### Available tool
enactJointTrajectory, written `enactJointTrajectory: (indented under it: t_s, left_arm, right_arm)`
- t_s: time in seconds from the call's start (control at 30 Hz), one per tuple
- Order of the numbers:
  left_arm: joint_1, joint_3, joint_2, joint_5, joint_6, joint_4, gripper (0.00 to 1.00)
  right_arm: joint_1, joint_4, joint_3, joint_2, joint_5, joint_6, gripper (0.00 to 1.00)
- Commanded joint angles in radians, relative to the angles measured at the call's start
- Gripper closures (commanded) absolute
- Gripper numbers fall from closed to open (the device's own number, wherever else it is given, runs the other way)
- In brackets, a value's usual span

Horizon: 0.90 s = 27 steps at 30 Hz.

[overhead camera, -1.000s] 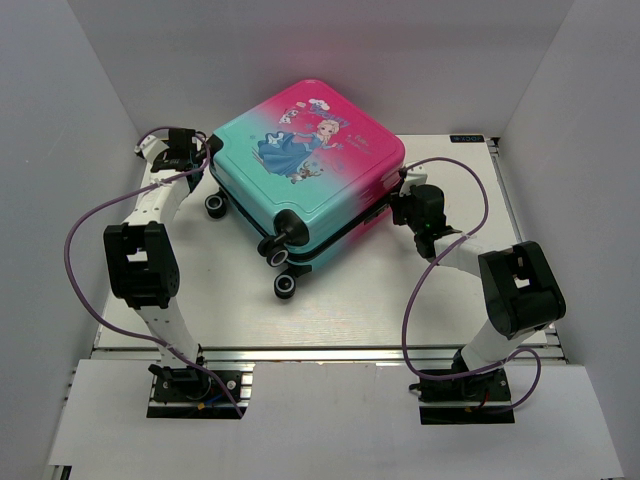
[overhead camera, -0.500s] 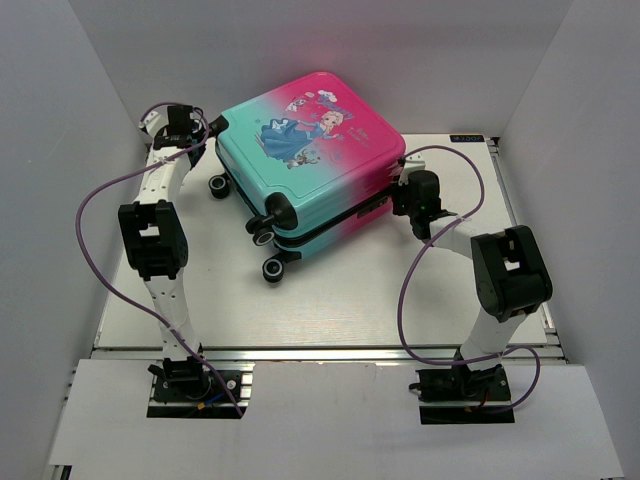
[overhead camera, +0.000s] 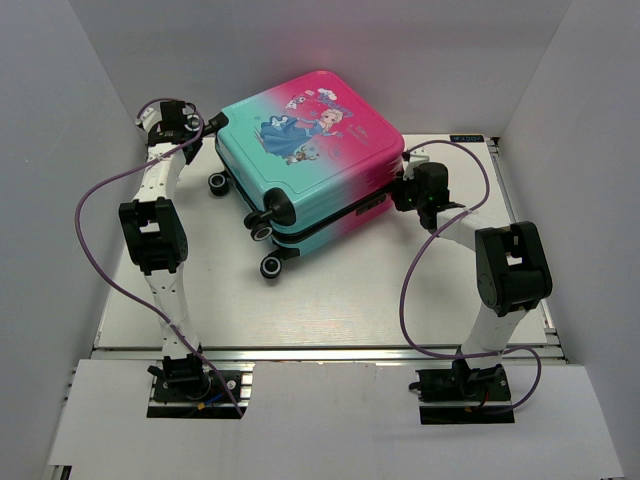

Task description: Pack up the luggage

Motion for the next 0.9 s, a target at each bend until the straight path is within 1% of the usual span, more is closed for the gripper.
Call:
enactJointTrajectory:
  t_s: [0.0,0.03,0.07,0.13,0.17,0.27,0.33,0.4,0.43,0.5,0.53,0.6,0.63,0.67,0.7,0.73,0.77,0.8,0.87]
  left_arm:
    - [-0.092,-0.037,0.028,0.146,-0.019,0.286,0.64]
    - [-0.092,-0.057,0.017,0.141,-0.019,0.289,0.64]
    - [-0.092,-0.103,0.006,0.138,-0.024,0.295,0.64]
    - [-0.092,-0.148,-0.031,0.137,-0.027,0.317,0.64]
    - [-0.101,-0.177,-0.038,0.138,-0.03,0.326,0.64]
    - [-0.101,-0.194,-0.054,0.134,-0.024,0.332,0.63]
    - [-0.11,-0.183,-0.048,0.129,-0.021,0.315,0.63]
    - [-0.11,-0.171,-0.043,0.131,-0.022,0.305,0.63]
    - [-0.11,-0.174,-0.043,0.134,-0.025,0.305,0.63]
    - [-0.11,-0.185,-0.048,0.135,-0.028,0.309,0.63]
    - [-0.11,-0.188,-0.049,0.137,-0.028,0.314,0.63]
    - [-0.11,-0.194,-0.052,0.134,-0.027,0.317,0.63]
    - [-0.11,-0.194,-0.046,0.132,-0.027,0.312,0.63]
    - [-0.11,-0.193,-0.044,0.134,-0.027,0.312,0.63]
    - [-0.11,-0.193,-0.044,0.134,-0.027,0.312,0.63]
    - [-0.11,-0.193,-0.041,0.134,-0.025,0.314,0.63]
    - [-0.11,-0.191,-0.04,0.137,-0.024,0.315,0.63]
    - [-0.11,-0.19,-0.037,0.137,-0.022,0.317,0.63]
    - [-0.11,-0.185,-0.031,0.138,-0.024,0.314,0.62]
  right_arm:
    - [-0.178,0.429,0.029,0.062,0.453,0.058,1.0]
    - [-0.179,0.472,-0.019,0.025,0.466,0.057,1.0]
    - [-0.179,0.485,-0.04,0.01,0.473,0.052,1.0]
    - [-0.184,0.482,-0.084,-0.013,0.461,0.05,1.0]
    - [-0.187,0.477,-0.089,-0.014,0.45,0.044,1.0]
    - [-0.191,0.475,-0.08,0.017,0.402,0.032,1.0]
    - [-0.195,0.518,-0.063,0.048,0.367,0.031,1.0]
    - [-0.199,0.543,-0.005,0.078,0.381,0.032,1.0]
    - [-0.204,0.558,0.024,0.119,0.39,0.037,1.0]
    - [-0.219,0.587,0.112,0.176,0.361,0.044,1.0]
    - [-0.222,0.6,0.135,0.193,0.286,0.04,1.0]
    - [-0.221,0.606,0.218,0.239,0.188,0.031,1.0]
    - [-0.222,0.604,0.242,0.253,0.063,0.014,1.0]
    - [-0.222,0.598,0.265,0.262,-0.017,-0.036,1.0]
    - [-0.222,0.589,0.306,0.287,-0.065,-0.054,1.0]
    - [-0.222,0.586,0.322,0.298,-0.187,-0.075,1.0]
    - [-0.221,0.584,0.339,0.307,-0.232,-0.089,1.0]
    - [-0.222,0.581,0.371,0.33,-0.322,-0.091,1.0]
    - [-0.222,0.568,0.394,0.344,-0.371,-0.097,1.0]
